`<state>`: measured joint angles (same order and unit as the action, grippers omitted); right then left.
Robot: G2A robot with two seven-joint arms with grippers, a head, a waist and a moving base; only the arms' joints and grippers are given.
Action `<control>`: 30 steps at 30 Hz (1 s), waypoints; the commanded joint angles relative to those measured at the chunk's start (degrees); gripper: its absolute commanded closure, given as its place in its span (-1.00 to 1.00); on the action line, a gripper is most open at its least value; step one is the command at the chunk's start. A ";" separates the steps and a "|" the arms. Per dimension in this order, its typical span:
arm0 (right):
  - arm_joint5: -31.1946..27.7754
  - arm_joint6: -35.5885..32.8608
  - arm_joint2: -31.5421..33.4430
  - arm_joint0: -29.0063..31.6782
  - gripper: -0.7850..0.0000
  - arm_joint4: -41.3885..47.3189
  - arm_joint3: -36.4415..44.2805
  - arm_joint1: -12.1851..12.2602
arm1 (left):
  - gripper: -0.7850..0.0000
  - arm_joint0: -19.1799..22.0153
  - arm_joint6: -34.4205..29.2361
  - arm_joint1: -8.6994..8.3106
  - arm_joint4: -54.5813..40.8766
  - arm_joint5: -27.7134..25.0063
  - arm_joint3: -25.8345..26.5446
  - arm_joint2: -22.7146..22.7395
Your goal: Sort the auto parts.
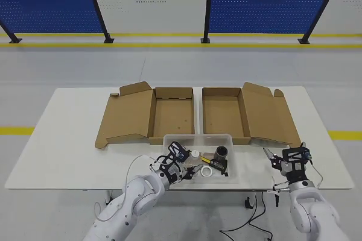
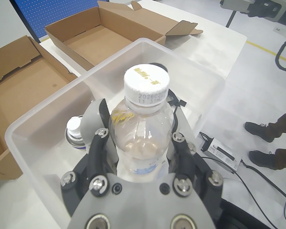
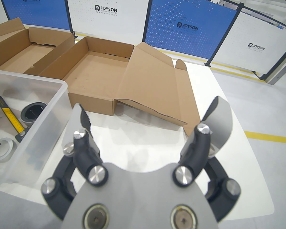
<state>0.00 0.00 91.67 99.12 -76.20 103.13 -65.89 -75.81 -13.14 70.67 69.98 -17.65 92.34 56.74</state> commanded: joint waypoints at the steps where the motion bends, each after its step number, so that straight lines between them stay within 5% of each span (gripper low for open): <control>1: 0.00 0.00 0.00 0.00 -1.00 0.00 0.00 0.00 | 0.14 0.00 0.14 0.01 0.03 -0.06 -0.04 0.02; 3: 0.00 0.00 0.00 0.00 -1.00 0.00 0.00 0.00 | 0.26 0.00 0.18 0.03 0.06 -0.10 -0.08 0.04; 8: 0.00 0.00 0.00 0.00 -1.00 0.00 0.00 0.00 | 1.00 0.03 0.44 0.07 0.11 -0.22 -0.16 0.10; 30: 0.00 0.00 0.00 0.00 -1.00 0.00 0.00 0.00 | 1.00 0.03 2.87 -0.06 -1.88 -2.08 1.62 2.27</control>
<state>0.00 0.00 91.67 99.12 -76.20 103.13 -65.89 -75.77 -10.24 70.65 68.68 -19.62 93.57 58.63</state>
